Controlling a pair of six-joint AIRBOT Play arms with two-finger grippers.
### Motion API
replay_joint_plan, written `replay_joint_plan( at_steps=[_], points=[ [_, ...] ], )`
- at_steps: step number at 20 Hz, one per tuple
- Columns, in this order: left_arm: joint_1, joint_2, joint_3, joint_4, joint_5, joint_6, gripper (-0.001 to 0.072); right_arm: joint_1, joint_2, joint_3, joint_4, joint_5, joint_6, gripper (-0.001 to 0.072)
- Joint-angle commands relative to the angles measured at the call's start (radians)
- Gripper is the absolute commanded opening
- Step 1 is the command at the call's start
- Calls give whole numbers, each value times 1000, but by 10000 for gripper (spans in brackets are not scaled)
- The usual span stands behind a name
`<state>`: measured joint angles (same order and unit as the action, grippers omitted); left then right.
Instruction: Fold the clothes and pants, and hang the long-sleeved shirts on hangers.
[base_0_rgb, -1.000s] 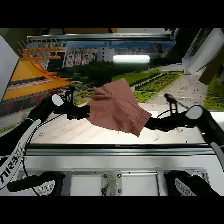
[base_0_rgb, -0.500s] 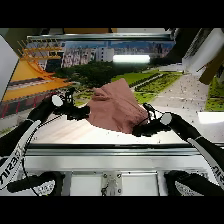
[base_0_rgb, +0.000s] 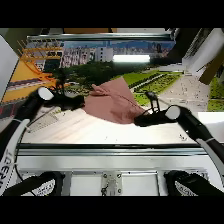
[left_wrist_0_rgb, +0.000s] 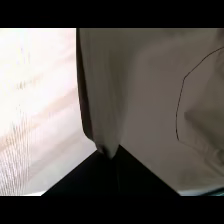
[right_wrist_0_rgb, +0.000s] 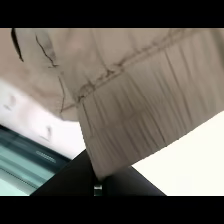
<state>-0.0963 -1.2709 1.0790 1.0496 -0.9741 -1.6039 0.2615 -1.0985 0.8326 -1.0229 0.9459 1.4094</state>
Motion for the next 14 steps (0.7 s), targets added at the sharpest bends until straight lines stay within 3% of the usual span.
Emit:
replay_joint_plan(
  at_steps=[1, 4, 7, 10, 14],
  points=[
    [64, 183, 245, -3, -49, 0, 11, -50, 168, 257, -29, 127, 61, 6],
    [64, 349, 450, -4, -59, 0, 11, -54, 301, 472, -27, 133, 161, 6],
    [23, 497, 536, -3, -58, -1, 11, -54, 418, 547, -20, 139, 275, 6],
    [-31, 611, 542, 3, -56, -12, 11, -54, 499, 547, -20, 229, 389, 6],
    [-58, 667, 473, 5, -61, -108, 11, -54, 491, 533, -20, 403, 601, 6]
  ],
)
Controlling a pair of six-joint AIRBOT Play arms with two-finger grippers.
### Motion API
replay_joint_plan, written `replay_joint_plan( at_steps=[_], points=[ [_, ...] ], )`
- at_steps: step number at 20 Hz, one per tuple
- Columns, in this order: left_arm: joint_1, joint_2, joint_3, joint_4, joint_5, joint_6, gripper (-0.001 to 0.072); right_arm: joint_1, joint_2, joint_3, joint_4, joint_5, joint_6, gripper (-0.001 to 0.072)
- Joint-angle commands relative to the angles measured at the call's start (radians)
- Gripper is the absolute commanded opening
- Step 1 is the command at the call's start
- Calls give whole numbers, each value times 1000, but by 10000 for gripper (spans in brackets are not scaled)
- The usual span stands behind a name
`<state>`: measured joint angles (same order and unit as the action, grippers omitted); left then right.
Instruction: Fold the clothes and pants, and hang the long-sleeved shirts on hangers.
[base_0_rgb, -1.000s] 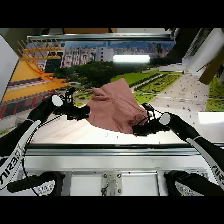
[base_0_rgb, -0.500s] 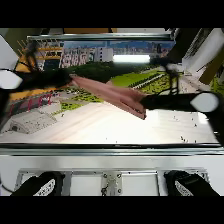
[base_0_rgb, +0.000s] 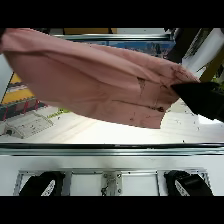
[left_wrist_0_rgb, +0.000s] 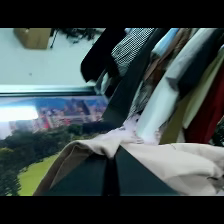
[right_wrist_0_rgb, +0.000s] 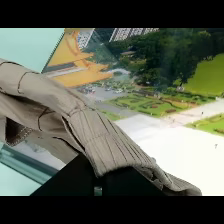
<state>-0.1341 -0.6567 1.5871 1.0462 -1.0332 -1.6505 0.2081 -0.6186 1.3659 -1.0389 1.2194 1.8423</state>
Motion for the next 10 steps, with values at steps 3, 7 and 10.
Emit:
replay_joint_plan(
  at_steps=[3, 7, 10],
  points=[
    [-20, -1, -192, 8, -63, -108, 11, -1, -85, -68, -5, 246, 216, 6],
    [-19, -239, -364, 4, 15, -104, 11, -1, -348, -144, -15, 212, 100, 6],
    [-19, -509, -352, -2, 121, -99, 11, -10, -599, -137, -14, 82, -16, 6]
  ],
)
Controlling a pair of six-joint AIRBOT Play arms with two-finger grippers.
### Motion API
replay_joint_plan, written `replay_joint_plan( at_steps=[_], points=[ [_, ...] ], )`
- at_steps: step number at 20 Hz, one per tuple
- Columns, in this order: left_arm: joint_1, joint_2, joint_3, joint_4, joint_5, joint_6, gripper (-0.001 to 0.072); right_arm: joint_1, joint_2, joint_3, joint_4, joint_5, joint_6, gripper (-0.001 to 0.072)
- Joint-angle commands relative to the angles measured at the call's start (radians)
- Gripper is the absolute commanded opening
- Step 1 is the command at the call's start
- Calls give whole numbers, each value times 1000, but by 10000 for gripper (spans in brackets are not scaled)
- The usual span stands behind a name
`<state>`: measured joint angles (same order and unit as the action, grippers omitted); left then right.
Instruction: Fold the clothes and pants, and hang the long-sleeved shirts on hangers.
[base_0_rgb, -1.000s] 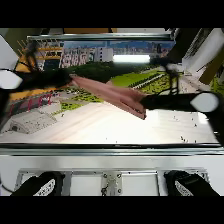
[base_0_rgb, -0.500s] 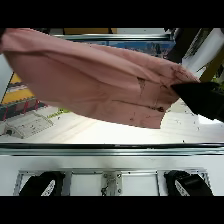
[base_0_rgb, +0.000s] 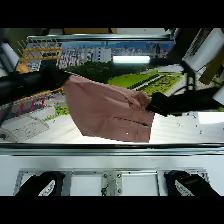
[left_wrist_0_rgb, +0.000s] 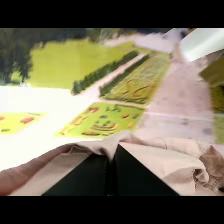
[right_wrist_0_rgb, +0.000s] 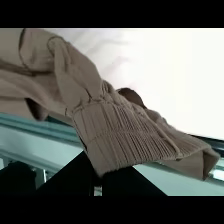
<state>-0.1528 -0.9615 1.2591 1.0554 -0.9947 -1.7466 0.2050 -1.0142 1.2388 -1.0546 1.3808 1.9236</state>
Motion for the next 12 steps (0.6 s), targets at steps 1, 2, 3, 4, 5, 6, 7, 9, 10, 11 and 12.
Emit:
replay_joint_plan(
  at_steps=[1, 2, 3, 4, 5, 6, 7, 9, 10, 11, 12],
  points=[
    [0, -312, 32, -12, 77, 10, 11, -19, -282, 6, 2, -116, -100, 7],
    [2, -404, 100, -11, 60, 15, 11, -35, -344, 27, 2, -142, -127, 6],
    [2, -495, 177, -11, 35, 40, 11, -52, -394, 53, 0, -152, -154, 6],
    [2, -562, 243, -10, 10, 56, 11, -76, -430, 79, 3, -155, -156, 7],
    [5, -615, 301, -12, -16, 56, 11, -97, -442, 98, 3, -164, -157, 6],
    [10, -646, 343, -11, -31, 56, 11, -115, -438, 106, 4, -182, -156, 7],
    [17, -663, 378, -10, -47, 56, 11, -131, -426, 112, 3, -193, -161, 6],
    [37, -660, 423, -10, -92, 58, 11, -148, -381, 112, -2, -190, -202, 7],
    [43, -640, 420, -10, -113, 76, 11, -147, -358, 111, -2, -172, -219, 7],
    [42, -611, 397, -8, -124, 106, 11, -138, -335, 108, -8, -147, -231, 7],
    [42, -568, 346, -7, -125, 137, 11, -121, -312, 102, -30, -116, -242, 6]
  ],
)
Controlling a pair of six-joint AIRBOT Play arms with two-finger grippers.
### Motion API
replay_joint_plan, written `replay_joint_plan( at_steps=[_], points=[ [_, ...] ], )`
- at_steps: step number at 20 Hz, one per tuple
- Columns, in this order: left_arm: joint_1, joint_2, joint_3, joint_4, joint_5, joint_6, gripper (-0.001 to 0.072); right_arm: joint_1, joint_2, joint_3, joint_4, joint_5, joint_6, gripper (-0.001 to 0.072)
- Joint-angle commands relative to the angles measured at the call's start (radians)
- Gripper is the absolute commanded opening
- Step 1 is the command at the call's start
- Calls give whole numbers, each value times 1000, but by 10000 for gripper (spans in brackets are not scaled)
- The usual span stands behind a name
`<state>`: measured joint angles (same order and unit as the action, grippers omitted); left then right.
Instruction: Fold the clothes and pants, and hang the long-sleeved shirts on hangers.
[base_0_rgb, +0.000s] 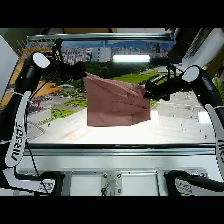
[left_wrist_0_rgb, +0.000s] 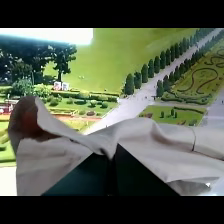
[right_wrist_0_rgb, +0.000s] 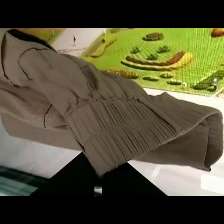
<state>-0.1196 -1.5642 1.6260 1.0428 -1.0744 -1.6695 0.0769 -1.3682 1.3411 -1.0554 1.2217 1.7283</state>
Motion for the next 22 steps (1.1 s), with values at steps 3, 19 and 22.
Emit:
replay_joint_plan(
  at_steps=[3, 19, 22],
  points=[
    [10, 177, -261, 12, -11, 101, 11, 77, 117, -77, -164, 104, -46, 7],
    [-135, 171, -828, -26, 388, 99, 11, 110, 68, -475, -224, -127, -19, 9],
    [-135, 171, -823, -26, 377, 99, 15, 110, 61, -474, -140, -150, -40, 65]
  ],
)
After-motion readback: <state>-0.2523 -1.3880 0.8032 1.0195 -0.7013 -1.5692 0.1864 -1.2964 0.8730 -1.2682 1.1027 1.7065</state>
